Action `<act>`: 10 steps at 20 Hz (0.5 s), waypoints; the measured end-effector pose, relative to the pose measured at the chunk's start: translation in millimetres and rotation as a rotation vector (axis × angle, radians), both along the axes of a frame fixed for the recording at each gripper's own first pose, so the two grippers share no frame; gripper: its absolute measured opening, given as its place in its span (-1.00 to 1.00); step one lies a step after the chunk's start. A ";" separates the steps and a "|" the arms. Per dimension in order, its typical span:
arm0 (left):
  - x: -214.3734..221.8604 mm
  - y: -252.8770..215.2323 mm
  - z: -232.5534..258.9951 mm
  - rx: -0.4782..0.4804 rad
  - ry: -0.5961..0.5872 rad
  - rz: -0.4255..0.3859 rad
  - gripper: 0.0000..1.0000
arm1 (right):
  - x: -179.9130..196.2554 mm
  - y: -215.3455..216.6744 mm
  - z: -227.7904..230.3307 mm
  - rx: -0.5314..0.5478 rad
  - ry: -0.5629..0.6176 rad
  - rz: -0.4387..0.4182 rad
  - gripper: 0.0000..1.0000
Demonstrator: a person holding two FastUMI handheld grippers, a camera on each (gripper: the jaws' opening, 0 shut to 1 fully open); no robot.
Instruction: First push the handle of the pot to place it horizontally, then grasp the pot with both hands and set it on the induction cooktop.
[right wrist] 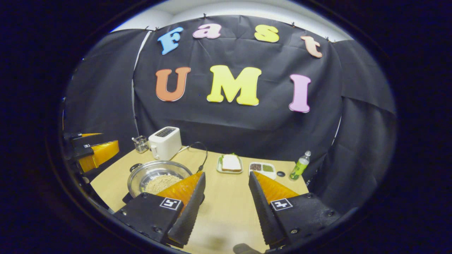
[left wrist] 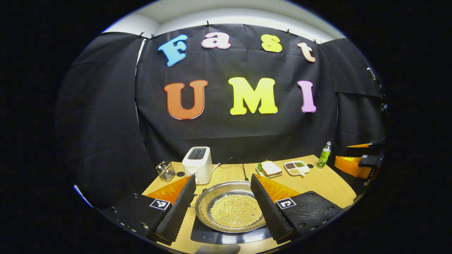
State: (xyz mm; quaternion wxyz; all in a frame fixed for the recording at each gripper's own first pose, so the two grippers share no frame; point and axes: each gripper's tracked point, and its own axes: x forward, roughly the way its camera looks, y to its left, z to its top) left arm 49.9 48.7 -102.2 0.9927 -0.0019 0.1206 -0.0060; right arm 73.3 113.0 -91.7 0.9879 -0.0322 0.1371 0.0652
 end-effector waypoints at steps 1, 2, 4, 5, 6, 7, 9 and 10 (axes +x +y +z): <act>-3.5 -7.0 11.7 -0.002 -0.018 -0.001 0.87 | -7.2 -8.3 11.1 -0.001 -0.024 -0.002 0.70; -6.5 -14.7 24.6 -0.007 -0.042 -0.007 0.86 | -6.1 -17.5 19.6 -0.001 -0.045 -0.010 0.90; -12.4 -31.4 46.3 -0.021 -0.077 -0.018 0.85 | -17.3 -34.0 38.1 0.003 -0.082 -0.022 1.00; -15.4 -39.4 56.6 -0.022 -0.086 -0.020 0.85 | -21.9 -42.9 46.8 0.008 -0.094 -0.030 1.00; -18.2 -45.3 65.6 -0.023 -0.102 -0.020 0.85 | -27.0 -52.2 54.3 0.021 -0.110 -0.038 1.00; -21.1 -51.9 76.4 -0.024 -0.116 -0.023 0.86 | -30.8 -61.2 59.4 0.036 -0.117 -0.048 1.00; -27.3 -66.8 92.3 -0.025 -0.143 -0.031 0.85 | -38.3 -81.4 69.5 0.058 -0.137 -0.069 1.00; -31.1 -71.8 98.0 -0.022 -0.150 -0.029 0.85 | -42.8 -91.6 75.3 0.067 -0.149 -0.079 1.00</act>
